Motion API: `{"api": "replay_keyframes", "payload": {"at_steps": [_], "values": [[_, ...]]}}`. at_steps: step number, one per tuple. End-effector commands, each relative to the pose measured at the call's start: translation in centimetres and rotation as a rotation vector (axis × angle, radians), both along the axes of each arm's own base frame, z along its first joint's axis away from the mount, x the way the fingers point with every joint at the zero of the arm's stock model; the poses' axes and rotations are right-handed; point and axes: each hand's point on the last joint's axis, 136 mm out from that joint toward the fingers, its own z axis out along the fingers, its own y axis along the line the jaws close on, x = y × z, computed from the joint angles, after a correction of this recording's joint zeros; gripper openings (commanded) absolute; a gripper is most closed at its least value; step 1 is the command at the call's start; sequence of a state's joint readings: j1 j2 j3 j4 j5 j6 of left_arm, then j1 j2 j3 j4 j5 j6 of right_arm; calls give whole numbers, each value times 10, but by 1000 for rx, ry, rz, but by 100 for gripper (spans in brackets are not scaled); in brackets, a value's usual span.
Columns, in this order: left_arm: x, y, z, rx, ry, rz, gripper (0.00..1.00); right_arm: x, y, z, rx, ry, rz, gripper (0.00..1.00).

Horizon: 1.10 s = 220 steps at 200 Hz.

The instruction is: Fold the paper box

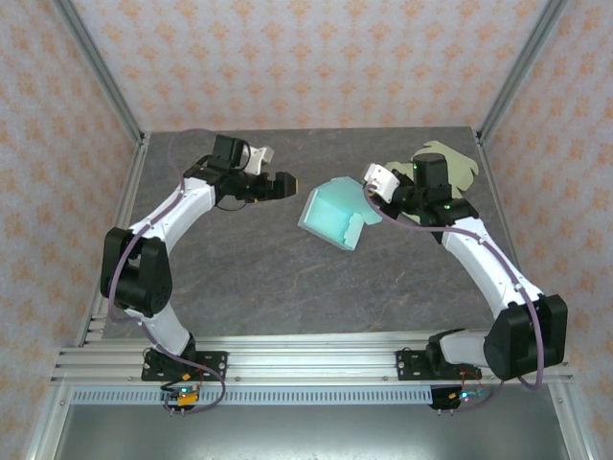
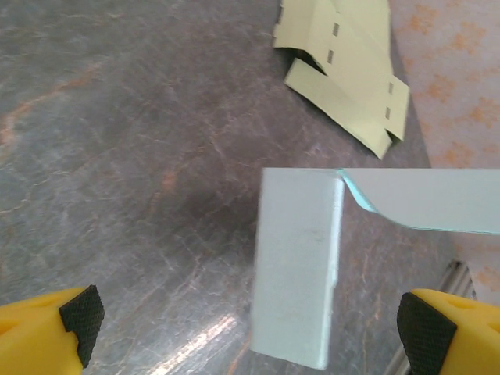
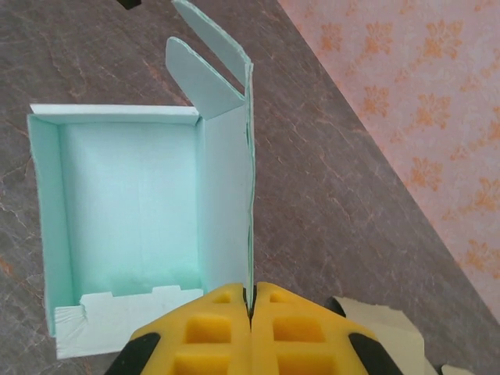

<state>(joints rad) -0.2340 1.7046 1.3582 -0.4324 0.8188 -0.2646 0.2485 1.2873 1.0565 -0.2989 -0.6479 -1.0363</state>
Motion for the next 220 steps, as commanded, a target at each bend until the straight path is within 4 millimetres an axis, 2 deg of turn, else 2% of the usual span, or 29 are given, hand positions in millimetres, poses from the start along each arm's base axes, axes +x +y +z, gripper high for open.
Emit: {"api": "replay_keyframes", "payload": {"at_steps": [1,21,43,68,87,111,135,171,198,220], "values": [[-10,-20,2,-44,-33,-113,100,-8,11,15,10,-80,91,0],[-18,-26,1,-94,-47,-151,100,-11,13,17,27,-78,101,0],[-20,-27,-14,-96,-46,-159,100,-15,14,18,28,-64,116,0],[-21,-33,-21,-130,-46,-201,98,-27,19,22,37,-60,178,0],[-25,-41,-17,-171,-41,-260,97,-34,23,23,49,-42,218,0],[-40,-55,-13,-190,-26,-370,94,-37,26,28,73,-36,233,0],[-49,-61,-14,-203,14,-422,83,-38,28,33,93,-40,236,0],[-48,-60,-16,-192,13,-410,50,-40,29,36,102,-39,242,0],[-45,-59,-12,-184,-5,-394,41,-40,28,34,111,-32,233,0],[-41,-58,-6,-179,-18,-369,39,-30,25,45,185,-15,146,21]]}}
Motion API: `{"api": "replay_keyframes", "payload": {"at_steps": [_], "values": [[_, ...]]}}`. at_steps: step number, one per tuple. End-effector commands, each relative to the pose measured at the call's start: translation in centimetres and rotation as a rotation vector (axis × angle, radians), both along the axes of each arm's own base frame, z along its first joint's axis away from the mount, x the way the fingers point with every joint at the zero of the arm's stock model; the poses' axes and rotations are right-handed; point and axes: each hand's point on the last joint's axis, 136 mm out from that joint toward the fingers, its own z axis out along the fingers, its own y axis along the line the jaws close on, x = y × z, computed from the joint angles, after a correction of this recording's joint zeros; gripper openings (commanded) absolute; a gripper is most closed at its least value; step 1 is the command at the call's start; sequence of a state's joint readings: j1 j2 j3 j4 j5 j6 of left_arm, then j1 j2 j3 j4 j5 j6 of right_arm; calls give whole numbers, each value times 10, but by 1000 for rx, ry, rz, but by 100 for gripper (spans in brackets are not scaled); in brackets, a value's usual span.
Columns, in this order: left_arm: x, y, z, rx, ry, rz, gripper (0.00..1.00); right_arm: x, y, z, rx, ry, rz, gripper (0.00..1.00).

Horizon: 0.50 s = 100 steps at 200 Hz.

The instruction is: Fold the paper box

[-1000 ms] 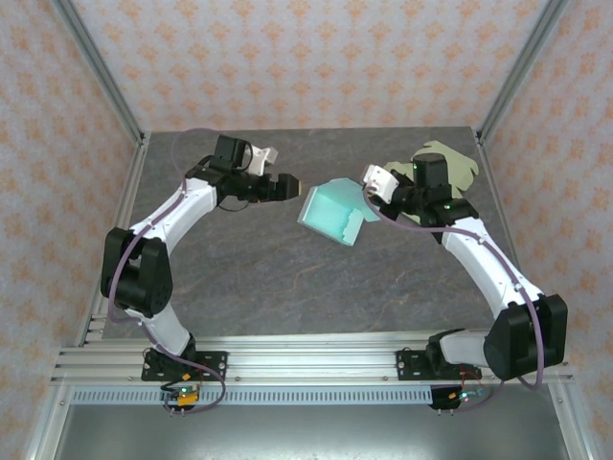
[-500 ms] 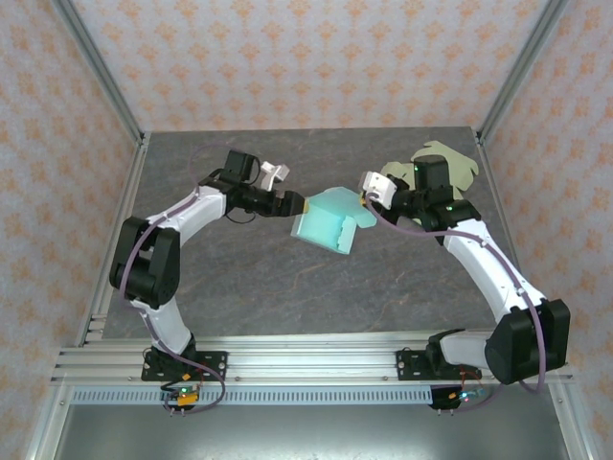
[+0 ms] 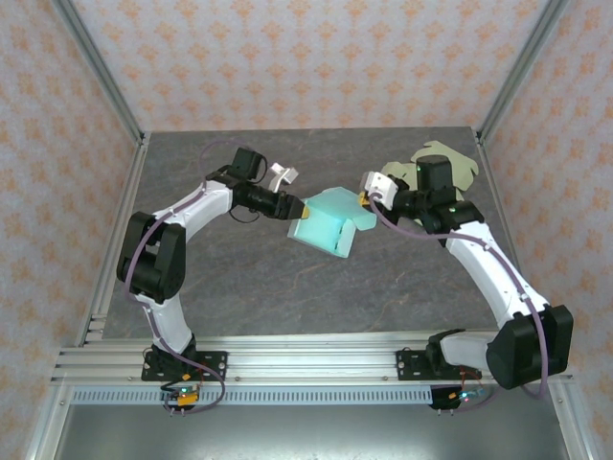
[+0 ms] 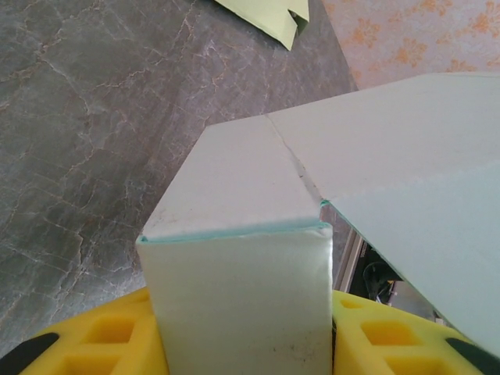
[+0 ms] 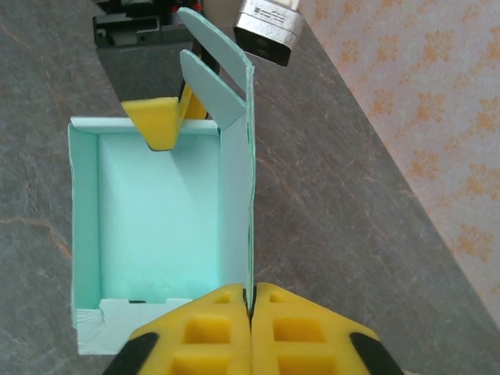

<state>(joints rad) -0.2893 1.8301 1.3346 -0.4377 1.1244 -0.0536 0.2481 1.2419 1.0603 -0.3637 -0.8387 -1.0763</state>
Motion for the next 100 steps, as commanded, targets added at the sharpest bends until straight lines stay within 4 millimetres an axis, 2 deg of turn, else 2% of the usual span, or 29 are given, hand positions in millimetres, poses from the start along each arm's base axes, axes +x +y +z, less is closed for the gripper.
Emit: {"api": "replay_keyframes", "payload": {"at_steps": [1,32,49,57,63,71,91,100], "values": [[1,-7,25,-36,-56,-9,39,5,5,30,110,-19,-33,22],[21,1,35,-13,-67,114,34,40,-19,64,425,87,-282,50],[38,8,39,-26,-44,228,33,52,-37,79,638,154,-415,56],[46,10,41,-35,-29,277,31,57,-46,75,719,191,-480,59],[49,11,42,-45,-20,301,31,55,-55,82,786,186,-533,62],[53,12,46,-59,-11,327,31,55,-65,81,856,197,-586,63],[57,13,53,-75,-10,356,33,55,-83,47,940,290,-716,66],[60,13,55,-83,-2,368,33,54,-82,28,933,364,-733,65]]}}
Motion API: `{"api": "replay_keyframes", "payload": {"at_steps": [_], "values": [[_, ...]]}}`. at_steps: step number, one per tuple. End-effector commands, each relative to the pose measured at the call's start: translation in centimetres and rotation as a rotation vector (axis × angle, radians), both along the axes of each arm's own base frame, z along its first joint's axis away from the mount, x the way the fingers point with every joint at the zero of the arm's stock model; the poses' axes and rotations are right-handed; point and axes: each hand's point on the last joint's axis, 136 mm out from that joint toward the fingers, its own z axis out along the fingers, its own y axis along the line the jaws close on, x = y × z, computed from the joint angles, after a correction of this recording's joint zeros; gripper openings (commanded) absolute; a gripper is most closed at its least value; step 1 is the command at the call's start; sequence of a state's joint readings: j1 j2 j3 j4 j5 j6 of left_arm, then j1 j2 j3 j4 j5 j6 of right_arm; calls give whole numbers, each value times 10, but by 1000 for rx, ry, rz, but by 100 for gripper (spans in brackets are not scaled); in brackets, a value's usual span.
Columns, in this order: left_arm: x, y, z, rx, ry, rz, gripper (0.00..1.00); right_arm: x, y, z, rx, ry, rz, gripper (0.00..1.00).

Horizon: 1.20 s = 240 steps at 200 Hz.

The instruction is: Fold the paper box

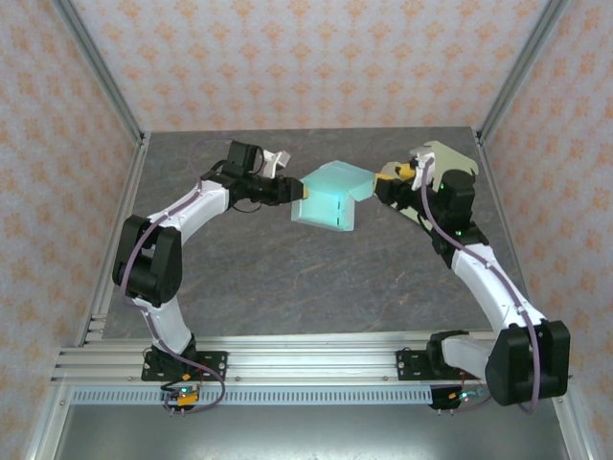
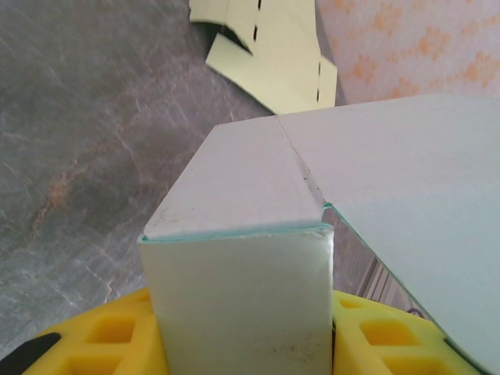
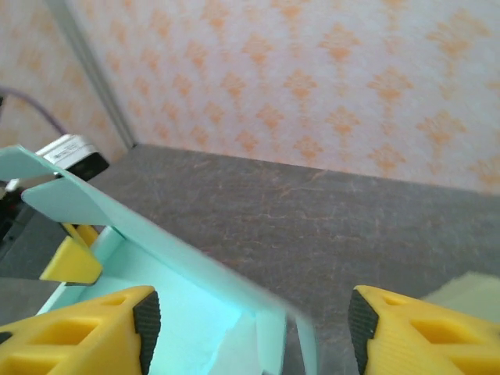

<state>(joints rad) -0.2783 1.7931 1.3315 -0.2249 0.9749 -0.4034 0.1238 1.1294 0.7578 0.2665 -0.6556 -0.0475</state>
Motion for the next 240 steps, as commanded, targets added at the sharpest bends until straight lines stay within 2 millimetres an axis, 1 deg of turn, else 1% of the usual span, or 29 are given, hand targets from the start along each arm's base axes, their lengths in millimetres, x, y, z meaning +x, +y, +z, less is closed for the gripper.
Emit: {"api": "replay_keyframes", "payload": {"at_steps": [1,9,24,27,33,36,42,61,74,92,118,144,169,182,203,240], "values": [[14,4,31,-59,-39,91,33,6,-17,4,246,72,-122,65],[16,4,31,-74,-7,107,34,4,-13,-11,254,123,-93,64],[16,3,31,-90,19,105,34,-1,-3,-31,273,183,-33,63],[16,3,32,-93,20,103,34,-1,-1,-37,272,200,-28,63],[15,3,31,-95,22,100,34,-2,0,-42,268,216,-19,62],[14,3,32,-96,21,99,34,0,1,-51,266,244,-17,61],[14,3,33,-97,19,100,34,2,1,-60,263,270,-21,61],[15,1,36,-115,22,99,34,10,6,-75,289,340,-7,58],[13,-2,41,-143,24,83,34,17,13,-79,329,367,27,54],[11,-2,45,-144,21,74,35,29,19,-84,372,395,47,48],[7,-5,51,-149,9,56,35,42,31,-78,450,394,106,48],[7,-5,51,-146,9,58,35,52,46,-72,501,404,157,50],[8,-6,54,-160,3,62,35,55,62,-76,504,420,184,50],[8,-6,55,-161,1,69,35,57,60,-81,506,424,158,50],[8,-5,57,-167,2,73,35,58,54,-90,502,437,106,55],[9,-1,61,-172,-2,83,35,56,49,-101,473,463,76,55]]}}
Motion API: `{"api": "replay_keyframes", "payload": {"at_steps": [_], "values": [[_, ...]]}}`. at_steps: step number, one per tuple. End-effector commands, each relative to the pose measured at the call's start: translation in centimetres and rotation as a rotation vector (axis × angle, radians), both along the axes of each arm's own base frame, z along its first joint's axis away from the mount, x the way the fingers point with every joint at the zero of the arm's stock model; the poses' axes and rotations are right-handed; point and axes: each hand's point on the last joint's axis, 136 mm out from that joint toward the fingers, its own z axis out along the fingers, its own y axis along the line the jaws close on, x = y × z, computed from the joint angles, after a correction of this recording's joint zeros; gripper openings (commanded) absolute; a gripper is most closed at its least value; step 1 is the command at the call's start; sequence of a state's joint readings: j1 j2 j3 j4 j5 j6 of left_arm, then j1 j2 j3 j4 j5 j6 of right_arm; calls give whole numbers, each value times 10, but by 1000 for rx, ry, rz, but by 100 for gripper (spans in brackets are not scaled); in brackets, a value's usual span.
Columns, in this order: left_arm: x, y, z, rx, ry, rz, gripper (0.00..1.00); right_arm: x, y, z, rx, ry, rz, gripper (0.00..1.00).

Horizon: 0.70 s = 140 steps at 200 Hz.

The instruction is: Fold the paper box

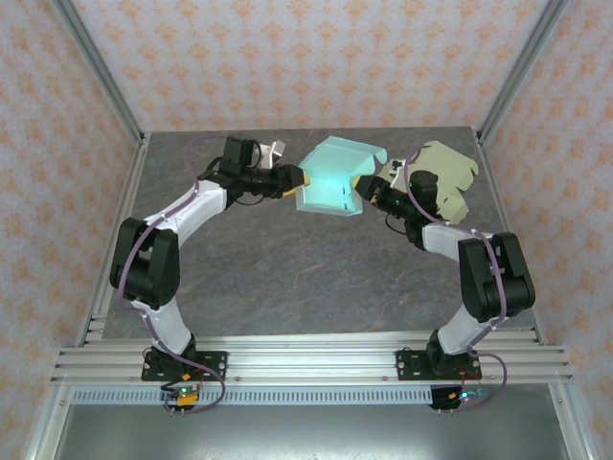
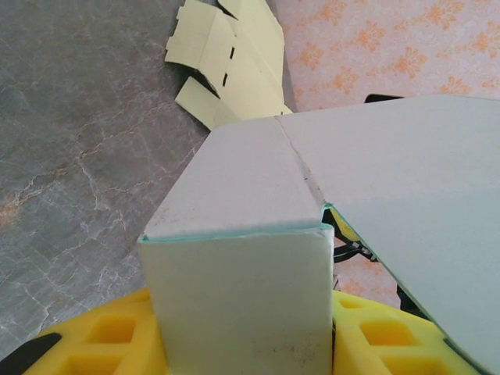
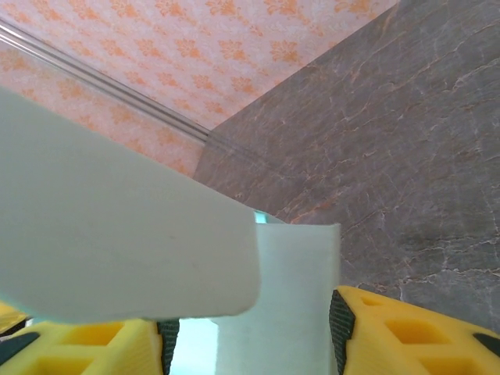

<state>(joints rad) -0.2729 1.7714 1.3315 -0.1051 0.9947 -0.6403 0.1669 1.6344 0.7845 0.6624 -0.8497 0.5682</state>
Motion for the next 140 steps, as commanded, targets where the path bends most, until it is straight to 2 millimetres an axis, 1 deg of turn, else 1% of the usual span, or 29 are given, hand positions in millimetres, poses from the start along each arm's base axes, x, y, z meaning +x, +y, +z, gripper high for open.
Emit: {"api": "replay_keyframes", "payload": {"at_steps": [1,22,35,56,67,79,100,121,140], "values": [[-3,1,33,-46,-72,-9,35,2,-6,-2,-23,-15,-29,55],[-4,2,34,-41,-81,-15,35,1,-5,-8,-45,-4,-14,52],[-3,2,35,-42,-80,-11,35,0,-2,-4,-36,-10,7,50],[-2,2,37,-45,-88,-9,35,-8,16,5,-15,-33,99,49],[0,3,35,-41,-90,-3,35,-9,22,7,-21,-35,121,43],[2,3,35,-43,-87,11,34,-8,22,6,-44,-28,111,36],[2,1,37,-43,-100,10,35,-7,25,5,-71,-28,104,31],[3,4,33,-13,-94,26,34,-5,27,6,-78,-34,111,23],[1,3,31,3,-94,29,34,-1,27,0,-130,-24,86,18]]}}
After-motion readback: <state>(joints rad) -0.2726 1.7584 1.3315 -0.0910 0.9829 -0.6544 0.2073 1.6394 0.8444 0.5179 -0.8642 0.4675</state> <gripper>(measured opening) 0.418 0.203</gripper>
